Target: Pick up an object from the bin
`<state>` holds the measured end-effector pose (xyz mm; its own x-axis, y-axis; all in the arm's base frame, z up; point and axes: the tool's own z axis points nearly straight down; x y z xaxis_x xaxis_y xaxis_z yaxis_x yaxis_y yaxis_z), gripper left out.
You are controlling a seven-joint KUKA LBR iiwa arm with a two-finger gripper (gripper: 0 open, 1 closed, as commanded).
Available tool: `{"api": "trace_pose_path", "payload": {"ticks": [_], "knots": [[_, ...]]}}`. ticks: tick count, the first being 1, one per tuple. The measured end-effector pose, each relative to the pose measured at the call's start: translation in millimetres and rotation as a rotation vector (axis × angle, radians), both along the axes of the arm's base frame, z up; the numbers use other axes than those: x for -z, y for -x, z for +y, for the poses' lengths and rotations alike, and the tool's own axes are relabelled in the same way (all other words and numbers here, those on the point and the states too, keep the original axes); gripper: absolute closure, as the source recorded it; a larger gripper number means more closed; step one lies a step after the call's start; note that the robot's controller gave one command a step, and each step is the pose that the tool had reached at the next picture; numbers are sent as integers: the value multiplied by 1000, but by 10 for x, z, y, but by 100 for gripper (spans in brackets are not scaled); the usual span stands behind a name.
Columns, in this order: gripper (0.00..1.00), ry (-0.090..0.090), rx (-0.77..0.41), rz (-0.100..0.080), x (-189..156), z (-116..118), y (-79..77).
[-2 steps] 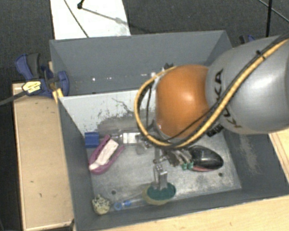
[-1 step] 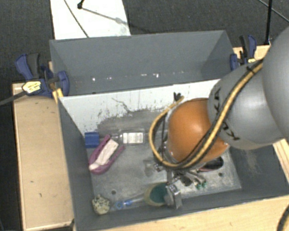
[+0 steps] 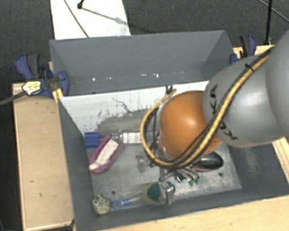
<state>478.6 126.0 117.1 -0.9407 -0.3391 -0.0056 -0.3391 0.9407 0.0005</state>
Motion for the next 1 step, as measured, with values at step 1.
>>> {"api": "trace_pose_path", "payload": {"ticks": [1], "knots": [[0, -2, 52, -9, 432, -82, -28]]}}
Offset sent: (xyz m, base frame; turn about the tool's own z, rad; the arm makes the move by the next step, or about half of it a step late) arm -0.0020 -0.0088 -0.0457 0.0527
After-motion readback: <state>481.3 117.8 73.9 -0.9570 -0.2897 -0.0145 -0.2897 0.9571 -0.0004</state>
